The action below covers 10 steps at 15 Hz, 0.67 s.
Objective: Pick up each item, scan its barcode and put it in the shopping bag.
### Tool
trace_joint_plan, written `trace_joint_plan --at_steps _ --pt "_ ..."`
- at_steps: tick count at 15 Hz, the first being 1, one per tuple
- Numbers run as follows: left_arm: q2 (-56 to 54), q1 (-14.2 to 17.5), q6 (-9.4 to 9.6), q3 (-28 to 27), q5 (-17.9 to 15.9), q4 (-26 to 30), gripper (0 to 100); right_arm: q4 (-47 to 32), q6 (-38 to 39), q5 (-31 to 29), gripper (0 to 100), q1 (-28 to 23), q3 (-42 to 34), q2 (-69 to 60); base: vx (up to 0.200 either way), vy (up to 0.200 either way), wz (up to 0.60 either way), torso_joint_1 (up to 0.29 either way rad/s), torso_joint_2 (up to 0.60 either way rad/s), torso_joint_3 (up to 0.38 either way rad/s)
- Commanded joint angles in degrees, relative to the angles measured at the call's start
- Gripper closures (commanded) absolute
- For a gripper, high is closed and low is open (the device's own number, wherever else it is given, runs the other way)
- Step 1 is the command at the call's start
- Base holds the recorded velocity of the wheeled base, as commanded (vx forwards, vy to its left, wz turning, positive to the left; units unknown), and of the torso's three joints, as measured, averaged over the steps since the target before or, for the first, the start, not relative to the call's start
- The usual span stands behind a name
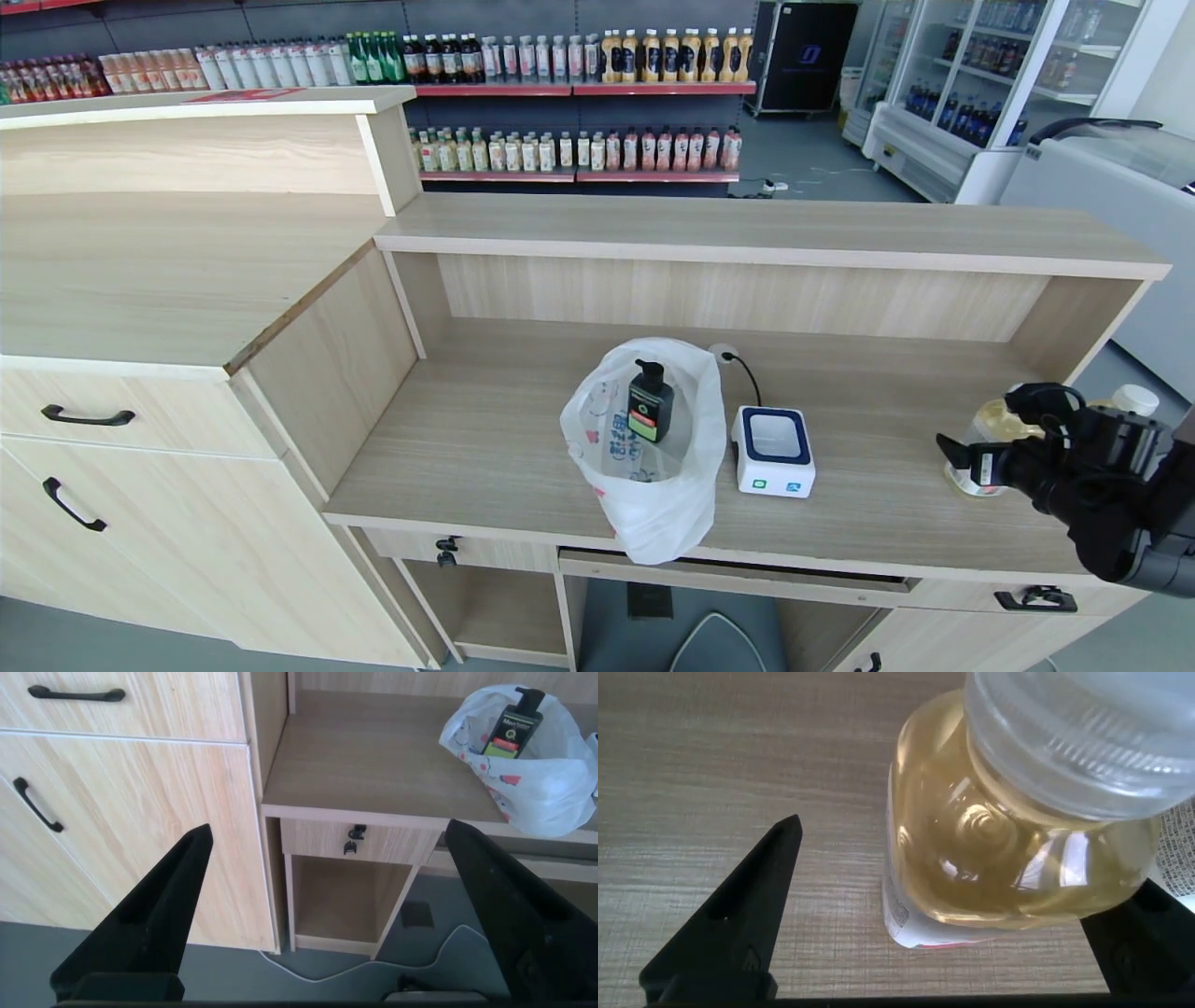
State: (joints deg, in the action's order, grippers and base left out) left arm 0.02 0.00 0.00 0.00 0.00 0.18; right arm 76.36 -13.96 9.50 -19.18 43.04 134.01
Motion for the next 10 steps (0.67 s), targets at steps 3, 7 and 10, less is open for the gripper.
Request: trace_joint_plan --at_steps 3,7,10 --pt "0.0 0.0 0.0 0.0 0.0 0.0 0 0.2 -0.4 0.0 0 0.0 0.5 1.9 0.0 0.0 0.0 0.0 0.0 0.0" --pt "0.0 0.0 0.0 0.0 0.0 0.0 0 0.5 -0.6 -3.6 0 0.7 2.0 4.0 0.0 0.0 0.0 0.0 0.0 0.0" --pt "0.0 0.0 0.0 0.0 0.0 0.0 0 2.2 -0.1 -3.6 0 2.0 5.1 5.9 0.0 0.0 0.0 0.0 0.0 0.0"
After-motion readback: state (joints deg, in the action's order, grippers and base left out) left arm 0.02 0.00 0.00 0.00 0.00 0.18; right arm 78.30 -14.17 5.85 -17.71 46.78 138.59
